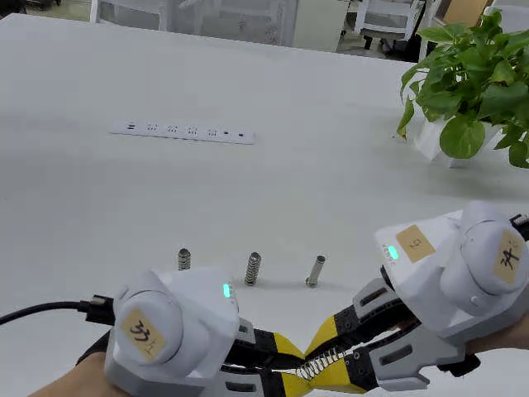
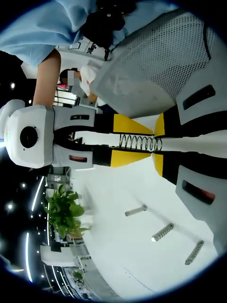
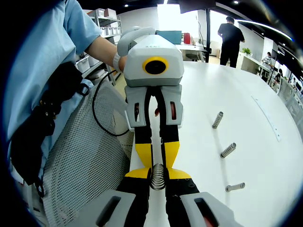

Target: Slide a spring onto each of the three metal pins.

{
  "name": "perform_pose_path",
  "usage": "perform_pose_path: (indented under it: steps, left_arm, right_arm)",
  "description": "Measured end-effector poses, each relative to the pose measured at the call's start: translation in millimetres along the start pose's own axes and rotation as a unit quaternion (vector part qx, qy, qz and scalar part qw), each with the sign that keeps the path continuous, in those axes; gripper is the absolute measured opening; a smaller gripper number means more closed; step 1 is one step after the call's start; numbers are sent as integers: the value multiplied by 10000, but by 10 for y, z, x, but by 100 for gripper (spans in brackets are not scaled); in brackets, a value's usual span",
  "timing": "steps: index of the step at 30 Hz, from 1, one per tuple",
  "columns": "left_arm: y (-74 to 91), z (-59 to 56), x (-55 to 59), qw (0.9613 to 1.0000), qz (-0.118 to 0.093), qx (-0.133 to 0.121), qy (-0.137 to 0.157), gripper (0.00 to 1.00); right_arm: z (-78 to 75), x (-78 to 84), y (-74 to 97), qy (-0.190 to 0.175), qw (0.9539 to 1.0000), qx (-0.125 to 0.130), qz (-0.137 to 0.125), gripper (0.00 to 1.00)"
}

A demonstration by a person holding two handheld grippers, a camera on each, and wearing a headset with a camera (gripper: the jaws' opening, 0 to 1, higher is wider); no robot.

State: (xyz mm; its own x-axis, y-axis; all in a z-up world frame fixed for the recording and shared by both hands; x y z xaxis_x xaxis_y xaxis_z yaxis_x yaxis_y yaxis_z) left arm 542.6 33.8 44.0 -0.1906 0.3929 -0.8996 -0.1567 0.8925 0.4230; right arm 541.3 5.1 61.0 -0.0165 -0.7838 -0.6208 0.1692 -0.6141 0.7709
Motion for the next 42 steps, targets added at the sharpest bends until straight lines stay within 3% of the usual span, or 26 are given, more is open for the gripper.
perform_pose_path:
  steps: [29, 36, 42]
  left_arm:
    - [-14, -21, 28, 9999, -19, -12, 170, 7]
    - [43, 57, 113, 9991, -33, -314, 285, 31]
    - [148, 180, 177, 9955, -133, -740, 576, 45]
  right_arm:
    - [1, 25, -9, 10, 9999, 17, 112, 7]
    - [-56, 43, -9, 39, 9998, 141, 165, 7]
    - [-96, 70, -24, 59, 9996, 181, 226, 7]
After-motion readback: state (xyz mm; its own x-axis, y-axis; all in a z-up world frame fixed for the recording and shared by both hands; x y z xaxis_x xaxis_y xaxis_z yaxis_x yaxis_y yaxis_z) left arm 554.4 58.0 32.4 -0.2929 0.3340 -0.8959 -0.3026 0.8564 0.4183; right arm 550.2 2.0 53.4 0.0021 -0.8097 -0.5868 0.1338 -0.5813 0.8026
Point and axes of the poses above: the centre of the closed fingertips' face, and the gripper's own axes: y roughly backward along the fingers, z roughly to its left, x roughly out of its underside, the point moved 3 cm from there along y, roughly backward along the fingers, and after that the axes turned 3 degrees about -x, right-handed, at the moved point
